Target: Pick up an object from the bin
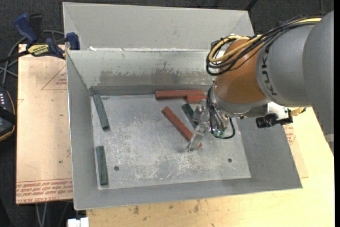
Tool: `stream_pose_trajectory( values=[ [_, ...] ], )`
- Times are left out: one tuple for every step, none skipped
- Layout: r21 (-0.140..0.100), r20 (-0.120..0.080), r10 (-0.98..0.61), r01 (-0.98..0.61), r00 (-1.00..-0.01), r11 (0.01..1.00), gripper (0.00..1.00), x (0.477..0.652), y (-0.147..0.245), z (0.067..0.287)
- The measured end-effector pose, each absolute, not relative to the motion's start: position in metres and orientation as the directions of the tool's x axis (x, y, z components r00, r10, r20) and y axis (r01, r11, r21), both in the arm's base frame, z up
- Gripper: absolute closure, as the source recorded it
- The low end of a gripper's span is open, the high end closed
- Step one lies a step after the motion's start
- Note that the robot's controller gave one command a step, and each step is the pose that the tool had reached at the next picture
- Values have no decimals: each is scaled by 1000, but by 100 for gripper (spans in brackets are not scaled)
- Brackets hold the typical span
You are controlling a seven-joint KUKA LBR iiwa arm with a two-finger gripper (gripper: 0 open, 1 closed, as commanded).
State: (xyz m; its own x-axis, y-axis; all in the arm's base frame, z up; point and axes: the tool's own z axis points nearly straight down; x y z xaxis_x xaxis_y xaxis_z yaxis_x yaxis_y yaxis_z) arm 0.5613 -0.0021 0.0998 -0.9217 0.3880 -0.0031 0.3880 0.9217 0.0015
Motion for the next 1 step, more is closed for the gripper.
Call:
stream_pose_trajectory(
  values=[
    [3,-3,613,613,-790,790,0,574,-3,70]
  ],
)
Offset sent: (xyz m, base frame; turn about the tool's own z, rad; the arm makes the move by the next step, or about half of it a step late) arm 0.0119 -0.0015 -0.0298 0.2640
